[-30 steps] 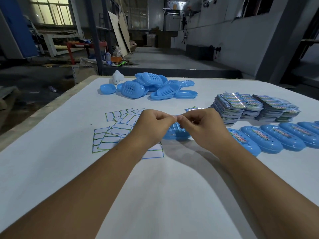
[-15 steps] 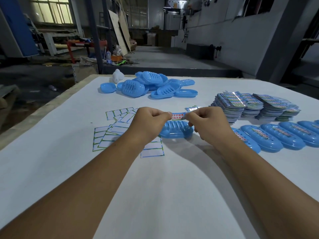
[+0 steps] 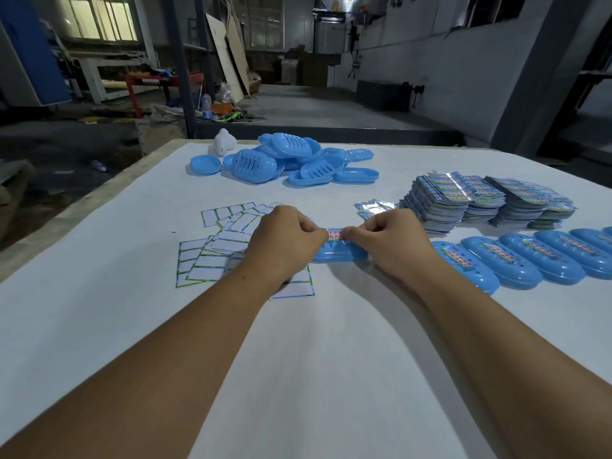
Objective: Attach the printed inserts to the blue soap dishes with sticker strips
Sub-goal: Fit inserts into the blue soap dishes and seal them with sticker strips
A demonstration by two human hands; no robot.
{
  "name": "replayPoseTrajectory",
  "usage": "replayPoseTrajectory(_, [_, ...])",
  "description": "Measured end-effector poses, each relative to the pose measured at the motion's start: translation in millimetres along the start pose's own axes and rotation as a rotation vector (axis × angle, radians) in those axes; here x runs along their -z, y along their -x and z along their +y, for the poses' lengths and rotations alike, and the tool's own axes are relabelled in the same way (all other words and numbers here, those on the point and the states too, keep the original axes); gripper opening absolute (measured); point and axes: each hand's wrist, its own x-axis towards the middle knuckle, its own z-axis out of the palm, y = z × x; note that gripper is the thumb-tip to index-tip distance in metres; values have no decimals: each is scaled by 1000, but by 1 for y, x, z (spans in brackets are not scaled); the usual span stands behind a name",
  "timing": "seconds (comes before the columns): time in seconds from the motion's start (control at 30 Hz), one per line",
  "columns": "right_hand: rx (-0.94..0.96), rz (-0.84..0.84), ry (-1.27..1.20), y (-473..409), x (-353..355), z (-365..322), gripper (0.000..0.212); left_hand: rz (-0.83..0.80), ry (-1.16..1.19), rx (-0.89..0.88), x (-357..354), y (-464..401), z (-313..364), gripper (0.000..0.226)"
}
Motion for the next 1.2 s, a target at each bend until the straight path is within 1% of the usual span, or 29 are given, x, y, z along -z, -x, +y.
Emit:
replayPoseTrajectory(0.2, [2, 8, 42, -2, -1, 2, 35, -1, -62, -41, -2, -4, -3, 15])
replayPoseTrajectory(0.33, [38, 36, 79, -2, -2, 1, 32, 30, -167, -76, -3, -3, -1, 15])
replayPoseTrajectory(0.5, [141, 114, 296, 1, -9, -4, 36, 93, -369, -119, -6, -2, 7, 24])
replayPoseTrajectory(0.6, [133, 137, 372, 1, -13, -7, 41, 125, -489, -159, -8, -2, 12, 29])
replayPoseTrajectory(0.7, [117, 139, 430, 1, -14, -9, 45, 126, -547, -171, -10, -3, 15, 28])
replayPoseTrajectory(0.8, [83, 132, 472, 0, -12, -11, 45, 112, -513, -159, -9, -3, 14, 25])
replayPoseTrajectory(0.9, [38, 108, 499, -1, -10, -11, 50, 69, -378, -118, -9, -5, 9, 23])
replayPoseTrajectory(0.97, [26, 104, 494, 0, -9, -11, 50, 51, -312, -100, -9, -7, 6, 27])
replayPoseTrajectory(1.03, [25, 116, 487, 1, -8, -10, 43, 43, -283, -80, -9, -8, 4, 33])
replayPoseTrajectory(1.07, [41, 117, 476, 2, -7, -10, 40, 43, -274, -69, -9, -8, 3, 35])
replayPoseTrajectory(1.13, [141, 74, 411, 3, -6, -10, 35, 50, -247, -52, -10, -9, 1, 34])
replayPoseTrajectory(1.2, [265, -40, 340, 6, -6, -11, 41, 60, -196, -43, -10, -11, -1, 25])
